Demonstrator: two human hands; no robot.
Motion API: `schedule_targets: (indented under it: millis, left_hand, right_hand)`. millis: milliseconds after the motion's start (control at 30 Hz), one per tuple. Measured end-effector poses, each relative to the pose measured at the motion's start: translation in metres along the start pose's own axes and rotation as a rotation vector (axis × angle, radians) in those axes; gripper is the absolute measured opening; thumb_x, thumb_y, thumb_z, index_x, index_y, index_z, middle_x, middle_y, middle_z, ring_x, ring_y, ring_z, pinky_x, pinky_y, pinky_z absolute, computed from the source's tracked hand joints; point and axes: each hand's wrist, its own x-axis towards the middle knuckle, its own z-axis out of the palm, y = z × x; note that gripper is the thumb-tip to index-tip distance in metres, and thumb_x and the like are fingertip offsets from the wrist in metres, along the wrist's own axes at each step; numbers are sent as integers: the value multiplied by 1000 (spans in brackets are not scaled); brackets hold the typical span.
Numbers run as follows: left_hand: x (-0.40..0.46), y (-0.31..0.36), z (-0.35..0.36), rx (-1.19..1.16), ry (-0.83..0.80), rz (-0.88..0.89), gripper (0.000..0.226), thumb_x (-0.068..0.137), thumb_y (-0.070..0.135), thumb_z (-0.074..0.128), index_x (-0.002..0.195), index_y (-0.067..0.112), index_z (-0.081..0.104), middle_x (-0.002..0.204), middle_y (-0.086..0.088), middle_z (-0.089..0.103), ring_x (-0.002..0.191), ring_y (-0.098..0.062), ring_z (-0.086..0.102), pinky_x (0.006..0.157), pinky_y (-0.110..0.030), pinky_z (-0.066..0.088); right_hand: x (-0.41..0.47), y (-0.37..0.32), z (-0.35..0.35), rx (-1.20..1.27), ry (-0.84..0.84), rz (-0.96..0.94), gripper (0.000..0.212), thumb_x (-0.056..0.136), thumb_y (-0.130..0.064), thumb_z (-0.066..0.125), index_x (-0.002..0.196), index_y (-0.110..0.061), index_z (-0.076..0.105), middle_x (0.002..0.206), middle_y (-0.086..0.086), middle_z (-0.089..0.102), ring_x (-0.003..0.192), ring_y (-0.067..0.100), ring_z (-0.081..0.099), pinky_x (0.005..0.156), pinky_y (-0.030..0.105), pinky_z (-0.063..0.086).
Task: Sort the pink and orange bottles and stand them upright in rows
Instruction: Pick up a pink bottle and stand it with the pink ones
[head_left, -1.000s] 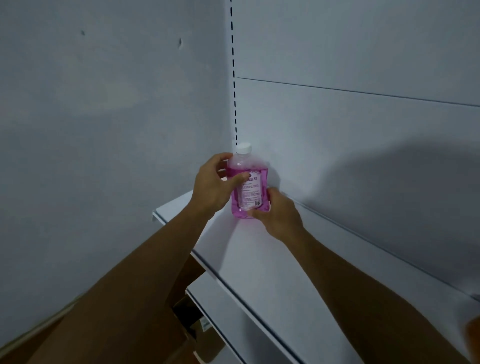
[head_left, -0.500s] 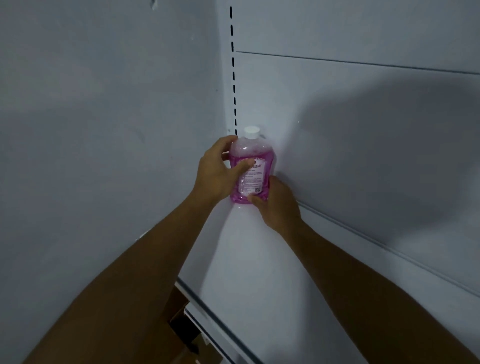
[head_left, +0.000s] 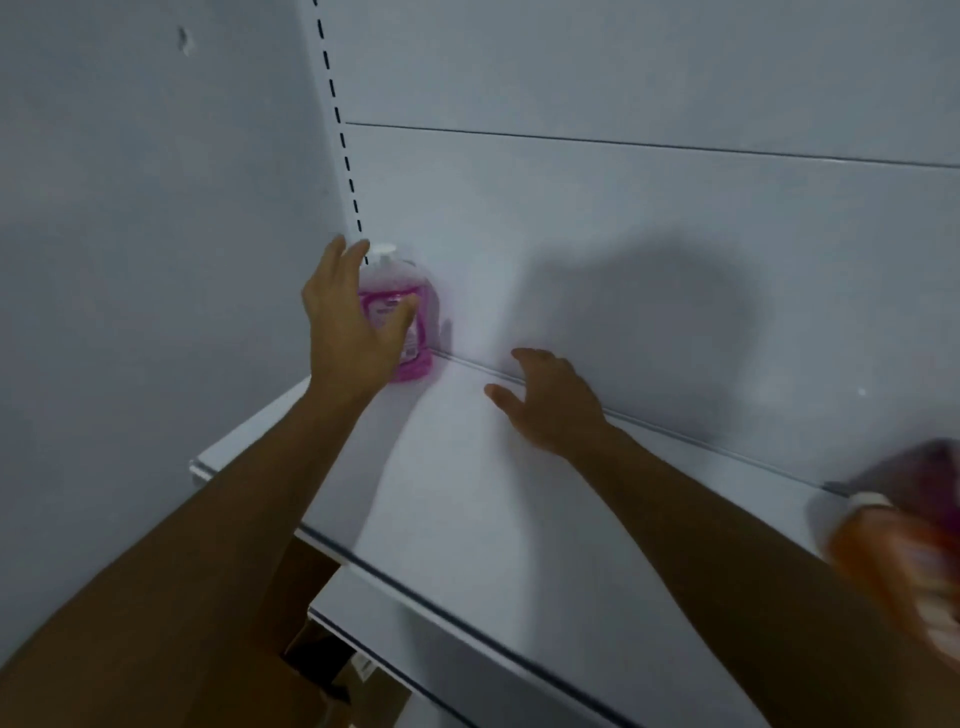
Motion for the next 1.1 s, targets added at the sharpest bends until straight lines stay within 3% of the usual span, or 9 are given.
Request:
schedule_targets:
  millis: [67,133,300,633,767,933,1033,1100]
  left_hand:
    - [-18,29,3,-48,-21,32,60,88,30,69,139,9,46,146,-11,43,137,-28,36,117,-34,23]
    - [-39,63,8,-98,-93,33,55,91,32,66,138,10,48,142,-6,49,131,-22,44,112,-27,28]
    - [-97,148,33,-140,-332,107,59,92,47,58,143,24,41,147,4,45,126,-14,48,95,-26,37]
    - [-158,283,76,-331,-608,297,56,92,44,59,141,19,46,137,-1,53,113,-17,56,84,-24,42]
    - [-170,317,95,-387,-708,390,56,93,42,59,141,18,45,138,-4,53,111,-17,56,84,-25,44]
    - [-194,348,122,-391,-770,496,56,91,40,62,141,18,46,142,-4,51,124,-21,51,93,-28,42]
    - [-210,360,130,-403,-809,561,56,90,40,64,139,17,48,139,-4,53,123,-21,51,94,-24,39]
    - [-218,362,132,-405,-831,607,58,89,46,63,137,17,50,137,-4,55,120,-21,53,96,-29,43]
  right_hand:
    - [-29,15,-21,-101,25,-7,62,95,-55,44,144,-16,36,151,5,37,134,28,36,107,41,32]
    - [-61,32,-42,-180,47,2,64,95,-57,40,144,-16,36,152,5,35,136,29,35,107,42,31]
    - [-147,73,-100,-308,110,58,67,95,-59,39,145,-16,34,154,9,32,139,29,30,110,44,29]
    - [-271,119,-191,-431,284,232,63,94,-53,49,144,-17,36,153,7,35,140,27,31,112,44,30]
    - [-304,138,-212,-436,328,329,60,94,-50,49,143,-17,38,150,6,39,137,25,35,110,41,32]
    - [-349,164,-226,-379,325,480,59,93,-51,51,141,-19,40,147,5,42,135,26,38,107,45,36]
    - [-374,171,-229,-295,285,501,55,93,-50,52,138,-21,43,145,4,44,135,24,38,106,44,36]
    - [-385,170,-228,-271,264,486,56,93,-49,54,141,-22,41,147,3,42,137,23,35,107,43,34]
